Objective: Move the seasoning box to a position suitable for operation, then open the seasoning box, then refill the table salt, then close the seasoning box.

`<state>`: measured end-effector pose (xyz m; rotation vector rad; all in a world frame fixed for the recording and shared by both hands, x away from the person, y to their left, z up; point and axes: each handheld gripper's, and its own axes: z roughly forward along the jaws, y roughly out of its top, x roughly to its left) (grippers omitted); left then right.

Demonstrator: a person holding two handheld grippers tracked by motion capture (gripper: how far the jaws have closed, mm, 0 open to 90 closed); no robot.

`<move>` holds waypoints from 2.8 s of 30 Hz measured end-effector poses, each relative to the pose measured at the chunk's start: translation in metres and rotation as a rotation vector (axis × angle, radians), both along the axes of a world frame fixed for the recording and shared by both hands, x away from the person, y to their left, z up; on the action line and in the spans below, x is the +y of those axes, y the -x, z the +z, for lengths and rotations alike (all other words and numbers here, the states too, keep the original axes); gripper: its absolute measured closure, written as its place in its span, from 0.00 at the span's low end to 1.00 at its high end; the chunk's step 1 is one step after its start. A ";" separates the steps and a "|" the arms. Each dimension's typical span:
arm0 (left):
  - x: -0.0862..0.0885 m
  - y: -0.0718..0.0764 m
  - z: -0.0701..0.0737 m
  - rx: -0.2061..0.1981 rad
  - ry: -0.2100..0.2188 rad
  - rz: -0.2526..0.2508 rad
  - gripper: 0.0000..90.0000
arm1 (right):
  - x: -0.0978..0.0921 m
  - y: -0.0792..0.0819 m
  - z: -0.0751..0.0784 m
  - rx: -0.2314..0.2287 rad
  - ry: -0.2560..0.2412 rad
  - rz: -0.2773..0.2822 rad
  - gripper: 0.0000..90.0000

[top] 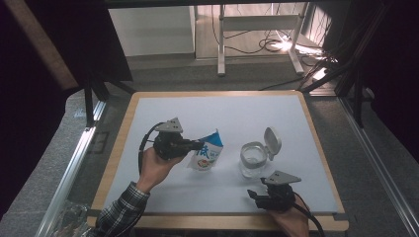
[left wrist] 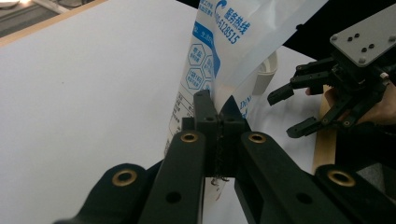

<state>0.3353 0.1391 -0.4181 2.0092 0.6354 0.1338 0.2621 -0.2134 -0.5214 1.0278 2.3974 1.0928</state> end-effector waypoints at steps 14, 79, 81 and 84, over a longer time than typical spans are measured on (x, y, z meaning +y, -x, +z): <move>-0.008 0.003 0.001 0.003 0.006 -0.022 1.00 | 0.023 -0.002 -0.001 0.003 -0.016 0.053 0.38; -0.044 0.019 0.032 0.023 0.040 -0.108 1.00 | 0.098 -0.018 -0.013 -0.138 -0.016 0.006 0.41; -0.045 0.020 0.033 0.024 0.040 -0.112 1.00 | 0.100 -0.020 -0.013 -0.172 -0.007 0.006 0.40; -0.045 0.021 0.034 0.024 0.043 -0.111 1.00 | 0.101 -0.020 -0.013 -0.172 -0.011 0.001 0.39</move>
